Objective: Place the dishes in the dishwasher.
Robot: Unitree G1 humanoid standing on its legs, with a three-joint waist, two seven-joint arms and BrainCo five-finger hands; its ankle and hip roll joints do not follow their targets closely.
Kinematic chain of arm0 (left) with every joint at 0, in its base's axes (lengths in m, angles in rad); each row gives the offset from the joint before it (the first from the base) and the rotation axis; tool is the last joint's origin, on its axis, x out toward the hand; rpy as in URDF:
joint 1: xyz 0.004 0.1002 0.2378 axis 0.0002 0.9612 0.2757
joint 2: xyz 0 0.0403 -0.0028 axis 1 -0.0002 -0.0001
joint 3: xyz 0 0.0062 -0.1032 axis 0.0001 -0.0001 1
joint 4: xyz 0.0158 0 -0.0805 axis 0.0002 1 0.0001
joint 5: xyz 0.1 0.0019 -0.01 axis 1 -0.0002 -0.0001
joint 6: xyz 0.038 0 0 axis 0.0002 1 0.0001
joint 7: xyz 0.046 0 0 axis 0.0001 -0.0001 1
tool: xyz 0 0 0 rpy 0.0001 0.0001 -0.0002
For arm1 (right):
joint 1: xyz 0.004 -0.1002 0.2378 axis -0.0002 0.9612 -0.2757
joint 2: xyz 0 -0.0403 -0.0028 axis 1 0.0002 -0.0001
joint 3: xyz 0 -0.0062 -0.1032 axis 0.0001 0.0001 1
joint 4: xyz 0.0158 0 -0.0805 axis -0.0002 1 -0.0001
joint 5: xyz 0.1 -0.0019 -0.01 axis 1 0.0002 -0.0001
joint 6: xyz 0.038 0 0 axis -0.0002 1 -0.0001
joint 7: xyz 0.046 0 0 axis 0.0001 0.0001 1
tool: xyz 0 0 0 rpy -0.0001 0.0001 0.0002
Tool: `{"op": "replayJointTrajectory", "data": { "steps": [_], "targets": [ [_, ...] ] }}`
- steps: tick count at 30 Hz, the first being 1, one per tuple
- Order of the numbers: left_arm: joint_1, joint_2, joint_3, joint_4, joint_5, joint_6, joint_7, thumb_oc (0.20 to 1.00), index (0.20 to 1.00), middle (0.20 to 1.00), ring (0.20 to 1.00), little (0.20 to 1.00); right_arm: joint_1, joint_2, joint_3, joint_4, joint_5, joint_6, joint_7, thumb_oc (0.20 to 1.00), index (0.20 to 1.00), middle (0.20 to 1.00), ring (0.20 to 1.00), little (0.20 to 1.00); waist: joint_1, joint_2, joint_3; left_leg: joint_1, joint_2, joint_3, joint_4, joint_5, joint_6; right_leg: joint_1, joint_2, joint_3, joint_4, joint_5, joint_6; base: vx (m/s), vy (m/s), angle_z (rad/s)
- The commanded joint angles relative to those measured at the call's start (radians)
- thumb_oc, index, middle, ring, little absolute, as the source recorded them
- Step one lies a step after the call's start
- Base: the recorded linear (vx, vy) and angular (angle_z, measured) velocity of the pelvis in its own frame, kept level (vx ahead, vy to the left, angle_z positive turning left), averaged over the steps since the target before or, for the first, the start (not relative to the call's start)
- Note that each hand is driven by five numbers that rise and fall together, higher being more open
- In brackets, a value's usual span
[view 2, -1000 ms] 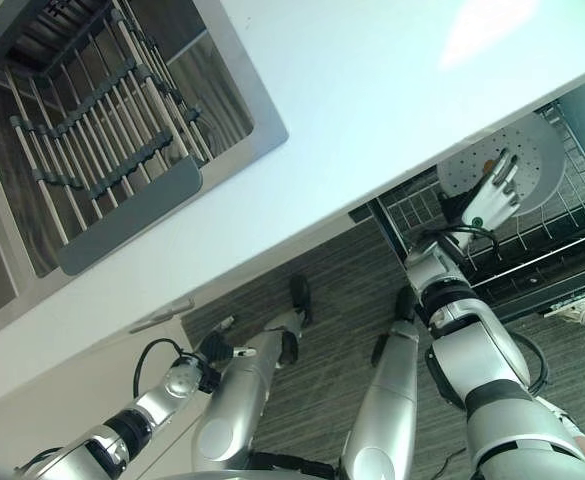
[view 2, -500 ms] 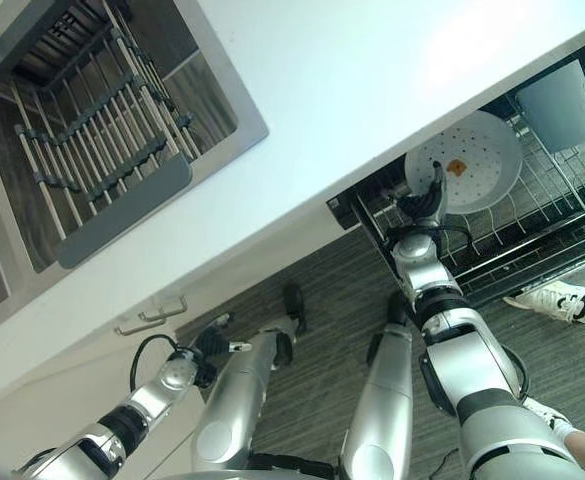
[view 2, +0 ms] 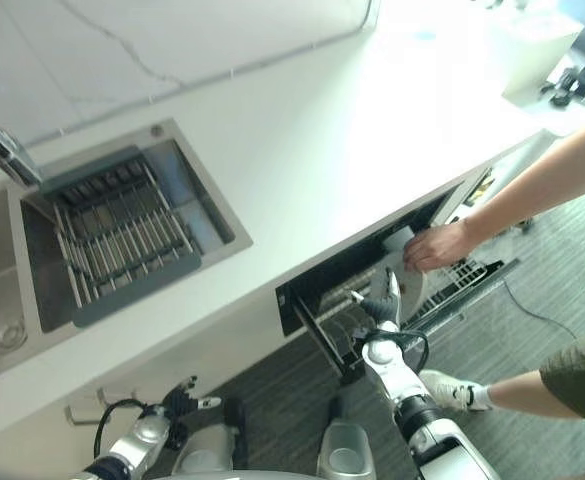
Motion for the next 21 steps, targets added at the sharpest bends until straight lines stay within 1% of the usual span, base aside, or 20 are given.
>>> {"op": "replayJointTrajectory", "data": {
  "steps": [1,3,4,6,7,8,9,10,12,15,19,21],
  "targets": [
    [-0.067,0.002,-0.018,0.008,0.065,-0.007,-0.007,1.000,1.000,1.000,1.000,1.000,-0.136,-0.052,-0.006,-0.049,-0.046,-0.050,0.023,1.000,1.000,1.000,1.000,1.000,0.021,0.030,0.096,-0.027,0.008,-0.039,0.043,-0.047,0.030,-0.014,-0.040,-0.028,0.086,-0.056,0.001,0.11,-0.024,-0.02],
    [-0.052,-0.004,-0.008,0.030,0.073,0.013,-0.014,1.000,1.000,1.000,1.000,1.000,-0.100,-0.054,0.004,-0.074,-0.049,-0.053,0.062,1.000,1.000,1.000,1.000,1.000,0.019,0.023,0.061,0.002,0.012,-0.035,0.020,-0.043,0.026,0.022,-0.032,-0.033,0.061,-0.059,0.004,0.10,-0.013,0.01],
    [-0.042,-0.011,0.008,0.052,0.064,0.028,-0.022,1.000,1.000,1.000,1.000,1.000,-0.066,-0.057,0.006,-0.093,-0.034,-0.056,0.104,1.000,1.000,1.000,1.000,1.000,0.016,0.018,0.035,0.014,0.015,-0.033,0.008,-0.039,0.025,0.038,-0.026,-0.036,0.045,-0.054,0.006,0.11,-0.005,0.02],
    [-0.028,-0.018,0.027,0.069,0.050,0.039,-0.030,1.000,1.000,1.000,1.000,1.000,-0.029,-0.062,0.003,-0.123,-0.015,-0.063,0.150,1.000,1.000,1.000,1.000,1.000,0.011,0.013,0.014,0.028,0.018,-0.029,0.001,-0.040,0.024,0.053,-0.023,-0.037,0.033,-0.054,0.008,0.07,0.010,0.05],
    [-0.015,-0.025,0.051,0.081,0.031,0.053,-0.047,1.000,1.000,1.000,1.000,1.000,0.006,-0.063,-0.006,-0.161,0.002,-0.067,0.206,1.000,1.000,1.000,1.000,1.000,0.003,0.007,0.003,0.047,0.019,-0.025,-0.007,-0.044,0.023,0.071,-0.022,-0.037,0.025,-0.058,0.010,0.04,0.020,0.02],
    [-0.005,-0.029,0.074,0.086,0.016,0.081,-0.078,1.000,1.000,1.000,1.000,1.000,0.035,-0.063,-0.017,-0.196,0.018,-0.077,0.257,1.000,1.000,1.000,1.000,1.000,-0.005,0.004,-0.006,0.058,0.020,-0.021,-0.015,-0.045,0.024,0.082,-0.019,-0.036,0.015,-0.058,0.012,0.03,0.018,-0.05],
    [0.000,-0.031,0.083,0.090,0.015,0.083,-0.087,1.000,1.000,1.000,1.000,1.000,0.050,-0.064,-0.023,-0.219,0.022,-0.076,0.281,1.000,1.000,1.000,1.000,1.000,-0.009,0.002,-0.015,0.057,0.023,-0.020,-0.019,-0.042,0.023,0.082,-0.015,-0.035,0.008,-0.054,0.012,0.01,0.015,-0.03],
    [0.008,-0.037,0.106,0.094,0.018,0.090,-0.098,1.000,1.000,1.000,1.000,1.000,0.088,-0.065,-0.038,-0.266,0.026,-0.082,0.338,1.000,1.000,1.000,1.000,1.000,-0.022,-0.001,-0.023,0.067,0.024,-0.016,-0.029,-0.043,0.023,0.089,-0.011,-0.032,0.002,-0.054,0.013,0.00,0.012,-0.03],
    [0.014,-0.038,0.126,0.093,0.022,0.092,-0.103,1.000,1.000,1.000,1.000,1.000,0.127,-0.071,-0.050,-0.307,0.022,-0.092,0.370,1.000,1.000,1.000,1.000,1.000,-0.034,-0.003,-0.030,0.077,0.026,-0.009,-0.038,-0.043,0.023,0.096,-0.010,-0.029,-0.007,-0.053,0.016,0.00,0.013,-0.06],
    [0.014,-0.034,0.147,0.077,0.000,0.106,-0.114,1.000,1.000,1.000,1.000,1.000,0.171,-0.098,-0.077,-0.374,0.041,-0.087,0.404,1.000,1.000,1.000,1.000,1.000,-0.051,-0.005,-0.038,0.086,0.025,0.002,-0.048,-0.044,0.021,0.102,-0.007,-0.021,-0.034,-0.039,0.021,-0.02,0.010,-0.19],
    [0.016,-0.041,0.155,0.070,-0.033,0.125,-0.117,1.000,1.000,1.000,1.000,1.000,0.199,-0.116,-0.094,-0.441,0.063,-0.104,0.427,1.000,1.000,1.000,1.000,1.000,-0.062,-0.006,-0.044,0.096,0.021,0.016,-0.064,-0.046,0.017,0.107,-0.006,-0.015,-0.092,-0.007,0.030,-0.05,0.011,-0.16],
    [0.020,-0.046,0.155,0.075,-0.033,0.128,-0.113,1.000,1.000,1.000,1.000,1.000,0.206,-0.122,-0.102,-0.467,0.067,-0.119,0.438,1.000,1.000,1.000,1.000,1.000,-0.062,-0.007,-0.047,0.096,0.020,0.017,-0.064,-0.048,0.016,0.107,-0.005,-0.015,-0.098,-0.003,0.031,-0.02,0.001,-0.12]
  ]
}}
